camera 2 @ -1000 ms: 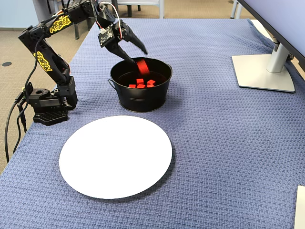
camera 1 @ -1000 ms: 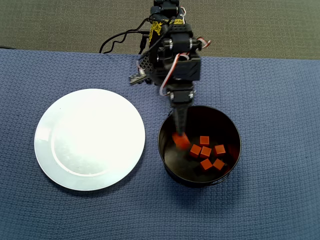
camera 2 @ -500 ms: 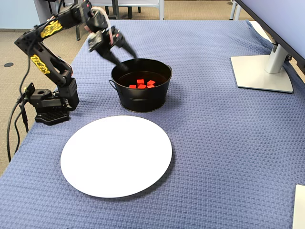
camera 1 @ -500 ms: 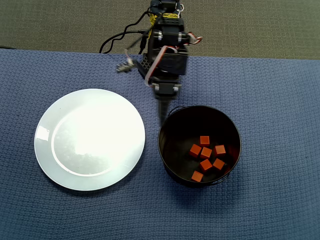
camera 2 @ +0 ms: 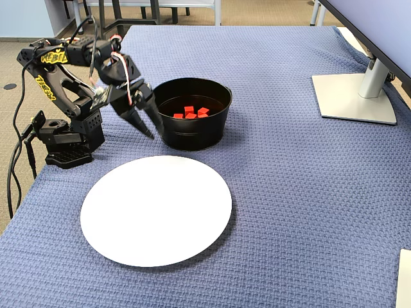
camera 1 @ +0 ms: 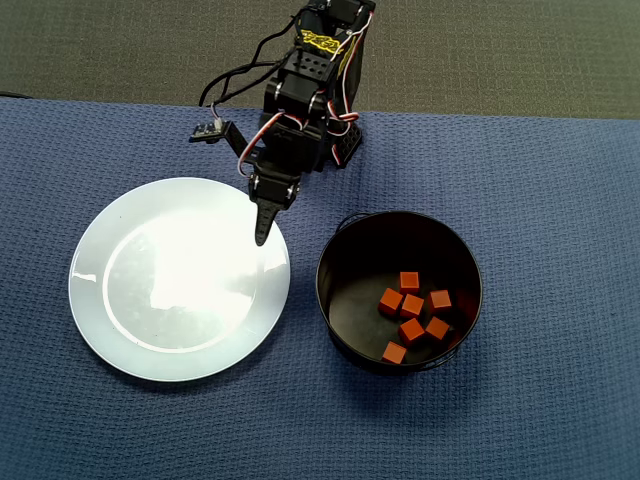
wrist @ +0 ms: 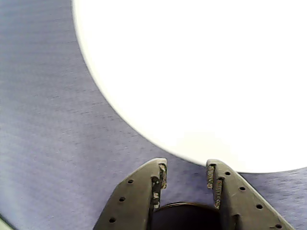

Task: Pick up the red cubes from the white plate and place them in the black recipient

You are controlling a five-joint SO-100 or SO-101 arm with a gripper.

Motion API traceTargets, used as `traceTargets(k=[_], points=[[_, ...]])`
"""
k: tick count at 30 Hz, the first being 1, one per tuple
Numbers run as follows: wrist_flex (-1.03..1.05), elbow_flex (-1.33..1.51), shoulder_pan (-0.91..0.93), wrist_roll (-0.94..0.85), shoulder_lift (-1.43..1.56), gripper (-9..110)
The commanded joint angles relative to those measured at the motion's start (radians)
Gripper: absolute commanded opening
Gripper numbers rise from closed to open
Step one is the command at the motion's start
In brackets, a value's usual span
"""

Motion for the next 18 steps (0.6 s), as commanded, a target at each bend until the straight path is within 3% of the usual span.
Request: traceTargets(k=[1,18], points=[[-0.041,0.104,-0.020,0.025,0.101,0],[0.014,0.396,-0.195,0.103,0.394,0]])
